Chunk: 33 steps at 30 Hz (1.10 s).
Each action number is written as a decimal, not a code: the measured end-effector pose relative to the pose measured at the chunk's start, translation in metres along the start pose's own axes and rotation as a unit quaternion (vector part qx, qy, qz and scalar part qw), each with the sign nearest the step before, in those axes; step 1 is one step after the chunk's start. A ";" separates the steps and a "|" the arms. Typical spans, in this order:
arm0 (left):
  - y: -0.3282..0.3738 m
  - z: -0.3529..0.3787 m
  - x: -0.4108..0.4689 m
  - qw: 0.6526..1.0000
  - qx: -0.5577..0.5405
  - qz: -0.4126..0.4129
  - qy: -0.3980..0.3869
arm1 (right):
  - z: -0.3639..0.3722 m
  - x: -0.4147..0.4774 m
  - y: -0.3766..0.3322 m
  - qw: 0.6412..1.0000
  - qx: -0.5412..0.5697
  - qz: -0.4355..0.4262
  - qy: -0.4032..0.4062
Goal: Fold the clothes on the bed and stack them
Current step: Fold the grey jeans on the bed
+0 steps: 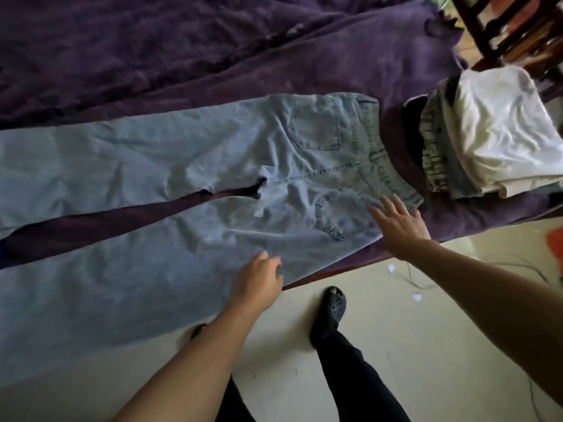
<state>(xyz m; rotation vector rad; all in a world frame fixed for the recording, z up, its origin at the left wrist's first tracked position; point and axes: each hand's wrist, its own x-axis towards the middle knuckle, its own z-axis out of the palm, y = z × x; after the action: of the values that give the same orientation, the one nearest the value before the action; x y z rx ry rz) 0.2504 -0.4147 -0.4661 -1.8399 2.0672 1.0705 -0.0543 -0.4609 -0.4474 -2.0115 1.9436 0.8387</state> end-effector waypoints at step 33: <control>-0.037 -0.248 0.246 0.962 -0.078 -0.111 0.236 | -0.168 0.247 0.076 0.961 0.254 0.069 0.088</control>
<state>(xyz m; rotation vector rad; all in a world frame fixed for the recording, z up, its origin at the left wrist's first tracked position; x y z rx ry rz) 0.3100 -0.7599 -0.4397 -2.5421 1.9711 0.8141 -0.0959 -0.7651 -0.4266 -1.7009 2.1363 0.1481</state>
